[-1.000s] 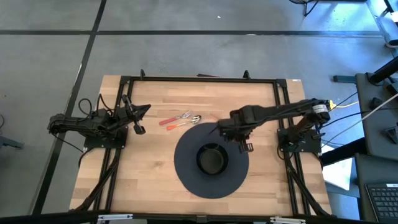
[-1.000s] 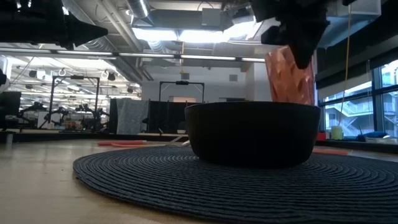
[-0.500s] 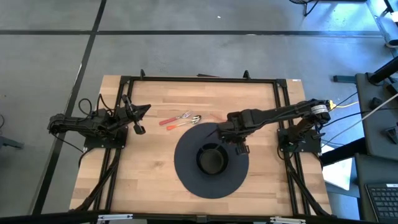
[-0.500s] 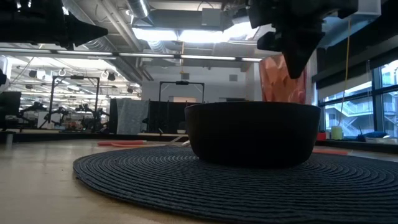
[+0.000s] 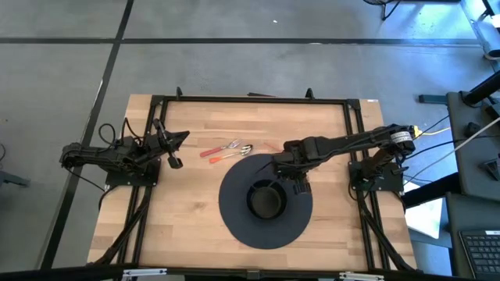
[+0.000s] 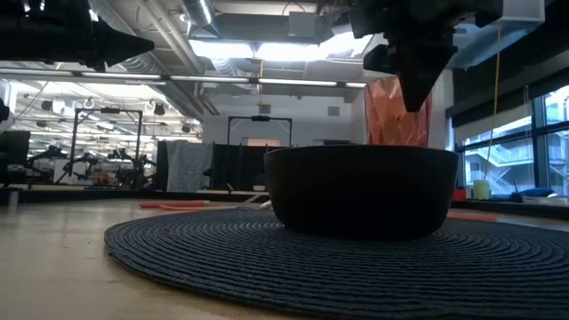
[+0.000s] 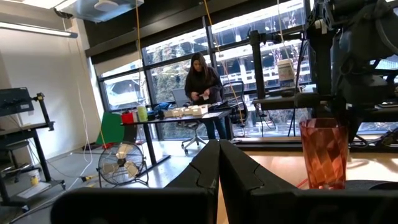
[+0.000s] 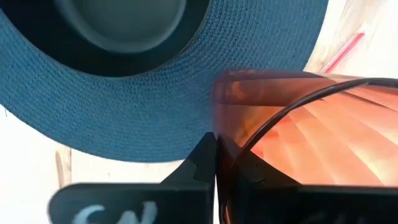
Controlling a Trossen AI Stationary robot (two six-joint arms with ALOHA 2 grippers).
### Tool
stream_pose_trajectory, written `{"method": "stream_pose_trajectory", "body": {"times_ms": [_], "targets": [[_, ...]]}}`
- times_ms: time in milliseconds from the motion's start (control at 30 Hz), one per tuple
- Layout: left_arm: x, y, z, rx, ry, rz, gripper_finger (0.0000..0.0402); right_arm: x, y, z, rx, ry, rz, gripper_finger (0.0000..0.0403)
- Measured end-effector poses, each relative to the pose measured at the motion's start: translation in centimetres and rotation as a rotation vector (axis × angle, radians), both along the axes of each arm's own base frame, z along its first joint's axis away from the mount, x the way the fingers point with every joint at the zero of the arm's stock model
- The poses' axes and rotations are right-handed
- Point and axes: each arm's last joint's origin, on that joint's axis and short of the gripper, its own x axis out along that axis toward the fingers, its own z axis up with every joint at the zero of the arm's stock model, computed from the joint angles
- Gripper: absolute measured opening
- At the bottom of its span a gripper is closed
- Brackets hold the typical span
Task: Pick & Place Utensil
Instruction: Put the orange cup on the black placemat to the top right of the black bowl
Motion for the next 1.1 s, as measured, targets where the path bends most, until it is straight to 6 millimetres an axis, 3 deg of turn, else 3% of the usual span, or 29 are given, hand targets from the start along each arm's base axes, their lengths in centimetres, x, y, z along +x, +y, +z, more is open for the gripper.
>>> {"method": "stream_pose_trajectory", "body": {"times_ms": [667, 1100], "targets": [[0.0, 0.0, 0.0, 0.0, 0.0, 0.0, 0.0004, -0.4, -0.1, -2.1, -0.006, 0.035, -0.014, 0.0016], [0.0, 0.0, 0.0, 0.0, 0.0, 0.0, 0.0004, -0.3, -0.1, -2.4, -0.009, 0.042, 0.033, 0.0103]]}}
